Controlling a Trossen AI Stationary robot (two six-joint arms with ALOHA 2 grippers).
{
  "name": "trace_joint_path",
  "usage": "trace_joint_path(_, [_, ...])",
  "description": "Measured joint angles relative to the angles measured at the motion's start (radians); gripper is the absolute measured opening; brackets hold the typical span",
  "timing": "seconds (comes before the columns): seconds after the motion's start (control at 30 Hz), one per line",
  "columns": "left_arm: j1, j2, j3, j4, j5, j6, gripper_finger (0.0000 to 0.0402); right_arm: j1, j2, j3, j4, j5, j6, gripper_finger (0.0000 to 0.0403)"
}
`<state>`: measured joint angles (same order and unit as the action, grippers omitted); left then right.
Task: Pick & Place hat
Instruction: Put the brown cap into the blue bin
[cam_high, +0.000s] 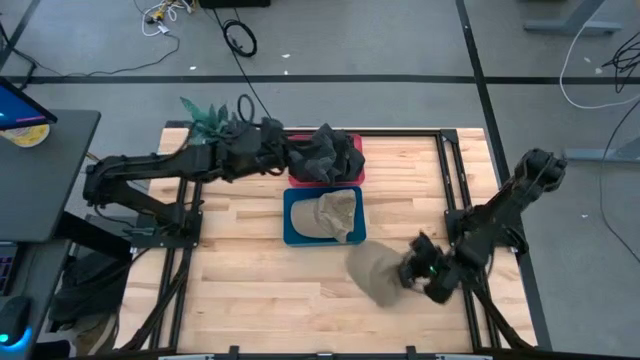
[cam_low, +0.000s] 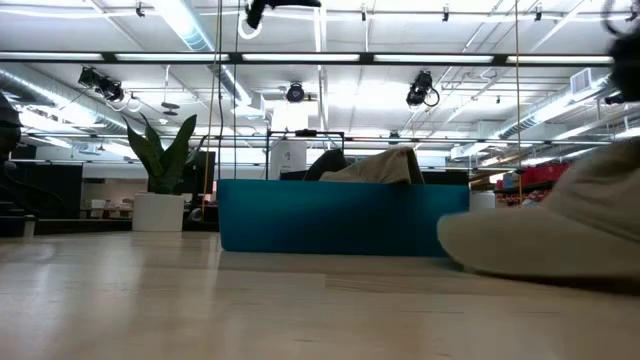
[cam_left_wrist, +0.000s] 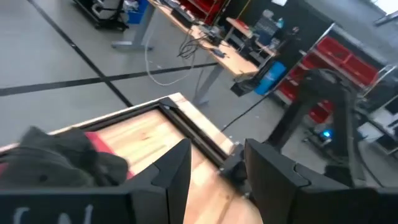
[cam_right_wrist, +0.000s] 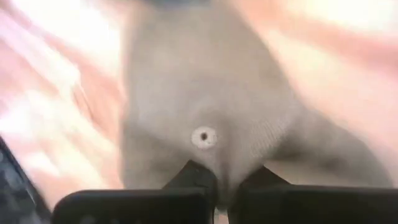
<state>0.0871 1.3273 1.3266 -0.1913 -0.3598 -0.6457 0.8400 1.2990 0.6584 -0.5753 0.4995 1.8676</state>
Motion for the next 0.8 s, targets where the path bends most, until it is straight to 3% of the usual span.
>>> trace_joint_path(0.13, [-0.026,0.031,0.000,0.082,-0.010,0.002,0.0154,-0.084,-0.113,-0.002,0.077,0.052,-0.201,0.0005])
trace_joint_path(0.37, [-0.037,0.025,0.000,0.089,0.005,0.062,0.0154,-0.138,-0.346,0.032,0.460,0.049,-0.559,0.0004])
trace_joint_path(0.53, [-0.042,0.014,0.001,0.093,0.075,0.169,0.0154,-0.244,-0.456,0.091,0.501,0.039,-0.732,0.0004])
trace_joint_path(0.8, [-0.041,-0.028,0.000,0.058,0.229,0.352,0.0154,-0.570,-0.447,0.147,0.468,-0.232,-0.762,0.0002])
